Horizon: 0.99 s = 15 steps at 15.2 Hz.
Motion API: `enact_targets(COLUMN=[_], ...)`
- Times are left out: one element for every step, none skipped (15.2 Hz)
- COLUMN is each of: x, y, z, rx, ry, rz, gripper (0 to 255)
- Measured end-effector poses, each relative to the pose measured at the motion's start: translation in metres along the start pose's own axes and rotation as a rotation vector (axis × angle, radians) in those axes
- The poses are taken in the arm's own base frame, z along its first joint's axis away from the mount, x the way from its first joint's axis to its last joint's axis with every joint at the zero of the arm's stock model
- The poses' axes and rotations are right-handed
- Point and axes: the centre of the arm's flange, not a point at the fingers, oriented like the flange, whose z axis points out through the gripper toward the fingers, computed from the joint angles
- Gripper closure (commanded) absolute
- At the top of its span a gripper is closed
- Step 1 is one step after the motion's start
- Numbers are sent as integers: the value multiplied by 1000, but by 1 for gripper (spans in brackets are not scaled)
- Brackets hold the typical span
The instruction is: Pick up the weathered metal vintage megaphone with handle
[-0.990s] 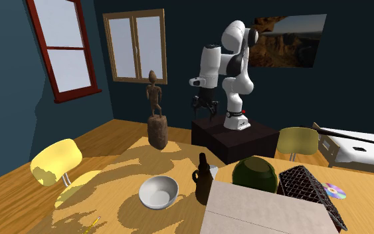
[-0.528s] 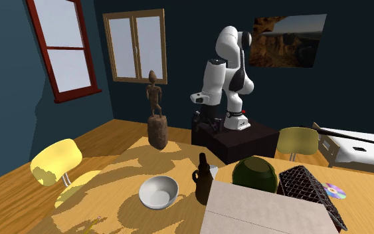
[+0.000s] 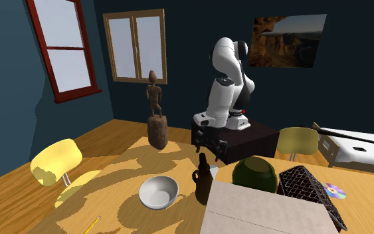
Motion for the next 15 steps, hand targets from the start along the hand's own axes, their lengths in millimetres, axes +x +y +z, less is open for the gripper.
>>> enact_targets(x=[5,7,9,9,9,9,10,9,9,9,9,9,9,9,9], y=[-5,-7,-8,-9,-9,-10,-12,-12,-12,-12,-12,-13,-13,-13,-13], z=[5,11,17,23,28,34,38,45,48,50,50,51,50,50,50], rx=[-3,-6,-7,-7,-8,-8,-8,-8,-8,-8,-8,-8,-8,-8,-8], ry=[0,0,0,0,0,1,1,1,0,0,1,1,2,2,3], rz=[-7,-10,-11,-12,-12,-12,-12,-12,-12,-12,-12,-12,-12,-12,-12], gripper=[0,0,0,0,0,0,0,0,0,255,255,255,255,255,255])
